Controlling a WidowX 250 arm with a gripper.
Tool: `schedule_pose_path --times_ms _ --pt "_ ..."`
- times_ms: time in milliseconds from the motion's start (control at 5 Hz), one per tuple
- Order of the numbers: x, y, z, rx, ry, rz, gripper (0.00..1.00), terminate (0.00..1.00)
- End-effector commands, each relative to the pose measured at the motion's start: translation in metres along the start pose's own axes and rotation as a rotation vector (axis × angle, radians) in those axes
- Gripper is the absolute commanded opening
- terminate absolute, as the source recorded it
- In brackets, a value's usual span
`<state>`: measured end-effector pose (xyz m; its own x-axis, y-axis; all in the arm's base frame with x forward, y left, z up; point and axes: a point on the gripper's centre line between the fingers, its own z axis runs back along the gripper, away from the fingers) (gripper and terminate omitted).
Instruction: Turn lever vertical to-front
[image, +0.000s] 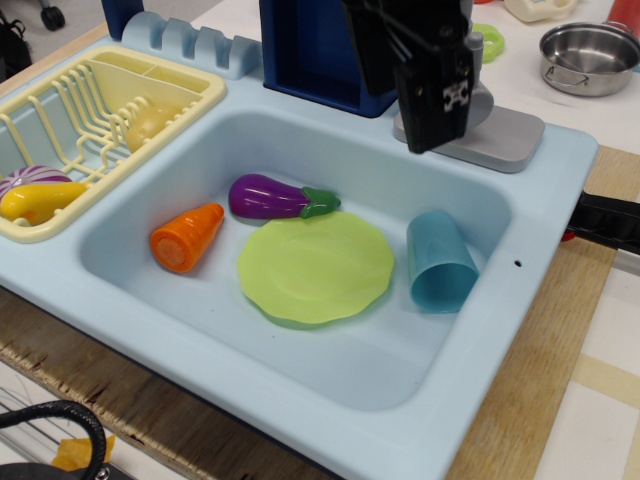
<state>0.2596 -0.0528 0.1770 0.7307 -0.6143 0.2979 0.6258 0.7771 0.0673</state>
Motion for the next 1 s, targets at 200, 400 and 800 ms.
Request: schedule_pose_path --times_ms 200,400,800 --pt "0.029 0.011 0.011 0.143 -0.151 -0.044 1.00 0.00" --pt "0.044 0.019 0.012 0.152 -0.180 -0.057 1.00 0.00" --pt "0.062 0.023 0.006 0.145 -0.223 -0.082 1.00 0.00"
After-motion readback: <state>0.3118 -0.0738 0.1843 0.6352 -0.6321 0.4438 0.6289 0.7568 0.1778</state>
